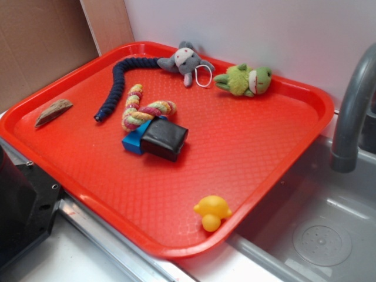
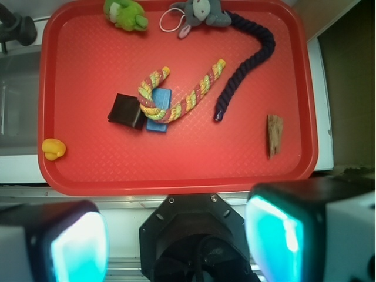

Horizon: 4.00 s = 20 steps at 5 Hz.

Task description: Grab the wood chip.

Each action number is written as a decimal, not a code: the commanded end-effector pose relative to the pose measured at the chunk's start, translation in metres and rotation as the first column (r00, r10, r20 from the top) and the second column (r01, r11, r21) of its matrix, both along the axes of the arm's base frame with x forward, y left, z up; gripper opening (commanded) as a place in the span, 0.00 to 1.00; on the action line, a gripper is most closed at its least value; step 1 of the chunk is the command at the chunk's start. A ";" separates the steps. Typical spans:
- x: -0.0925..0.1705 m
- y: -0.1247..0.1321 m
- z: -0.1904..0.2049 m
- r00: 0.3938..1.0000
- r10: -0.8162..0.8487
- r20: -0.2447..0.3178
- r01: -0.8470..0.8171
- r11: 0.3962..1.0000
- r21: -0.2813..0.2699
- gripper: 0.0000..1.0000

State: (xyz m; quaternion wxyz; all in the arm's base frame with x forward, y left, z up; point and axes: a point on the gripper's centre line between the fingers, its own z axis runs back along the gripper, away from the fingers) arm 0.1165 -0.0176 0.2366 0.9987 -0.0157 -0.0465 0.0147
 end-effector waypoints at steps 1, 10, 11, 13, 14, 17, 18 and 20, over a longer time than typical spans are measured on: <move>0.000 0.000 0.000 1.000 0.000 0.000 0.000 1.000 0.000 1.00; -0.012 0.151 -0.234 0.989 0.147 -0.030 -0.144 0.987 0.072 1.00; -0.026 0.143 -0.237 0.991 0.129 -0.040 -0.126 0.988 0.086 1.00; 0.064 0.098 -0.164 0.998 0.032 -0.060 -0.033 0.999 -0.018 1.00; 0.064 0.098 -0.164 0.998 0.032 -0.060 -0.033 0.999 -0.018 1.00; 0.064 0.098 -0.164 0.998 0.032 -0.060 -0.033 0.999 -0.018 1.00; 0.037 0.122 -0.153 0.959 0.282 -0.014 -0.281 0.959 0.043 1.00; 0.031 0.120 -0.157 0.707 0.707 0.034 -0.708 0.706 0.037 1.00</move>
